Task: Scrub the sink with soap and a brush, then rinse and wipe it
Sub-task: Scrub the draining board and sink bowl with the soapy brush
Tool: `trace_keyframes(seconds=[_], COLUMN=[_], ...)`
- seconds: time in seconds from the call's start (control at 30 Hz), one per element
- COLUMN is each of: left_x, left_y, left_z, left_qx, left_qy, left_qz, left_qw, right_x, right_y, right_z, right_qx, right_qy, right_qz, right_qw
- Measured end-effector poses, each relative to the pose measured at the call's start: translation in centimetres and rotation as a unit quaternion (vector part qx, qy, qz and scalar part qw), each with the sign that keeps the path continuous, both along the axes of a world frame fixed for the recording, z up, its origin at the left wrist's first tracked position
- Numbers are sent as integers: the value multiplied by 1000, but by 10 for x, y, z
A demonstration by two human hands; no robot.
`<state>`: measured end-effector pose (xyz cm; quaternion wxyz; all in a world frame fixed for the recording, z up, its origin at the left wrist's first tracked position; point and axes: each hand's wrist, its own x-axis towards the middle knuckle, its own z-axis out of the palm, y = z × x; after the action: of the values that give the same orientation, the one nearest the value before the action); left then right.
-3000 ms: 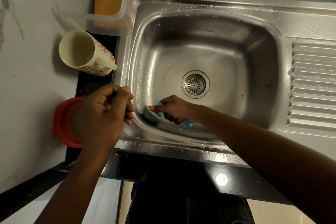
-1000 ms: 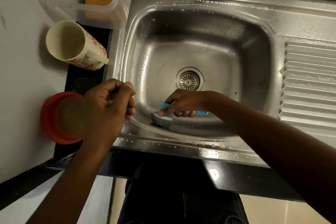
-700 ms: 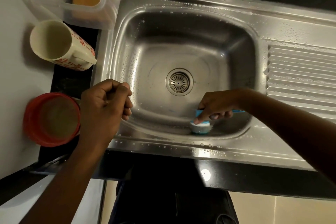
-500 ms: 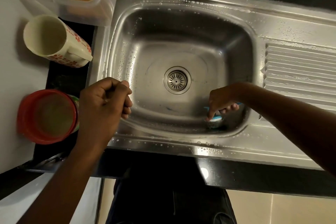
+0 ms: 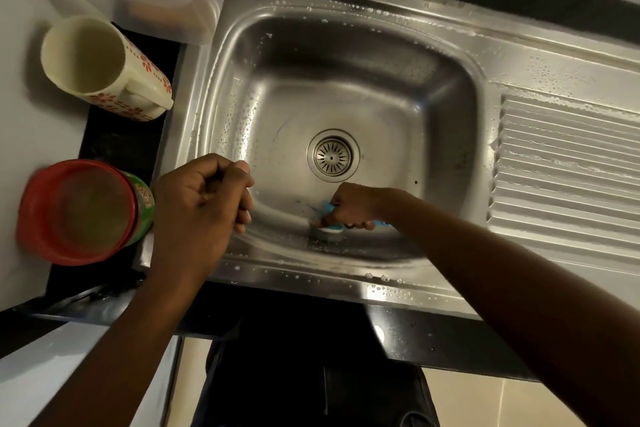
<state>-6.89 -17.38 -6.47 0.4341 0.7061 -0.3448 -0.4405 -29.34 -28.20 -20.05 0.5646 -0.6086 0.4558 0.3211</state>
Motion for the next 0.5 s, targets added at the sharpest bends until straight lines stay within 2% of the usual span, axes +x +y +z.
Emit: trace_keyframes(seconds=[0.13,0.27,0.5], left_x=[-8,-16,-23], left_y=[-2,-3,-2], left_z=[1,0,-1], left_qx=[-2,0,7], left_qy=[1,12,22], left_qz=[-8,-10,8], left_qw=[1000,1000,1000], right_x=[-34,-64,-47], right_y=[-17,-39,-51], right_z=[16,45,53], right_qx=[12,20,-35], right_qy=[71,170,215], right_qz=[60,168,317], right_qw=[996,971,923])
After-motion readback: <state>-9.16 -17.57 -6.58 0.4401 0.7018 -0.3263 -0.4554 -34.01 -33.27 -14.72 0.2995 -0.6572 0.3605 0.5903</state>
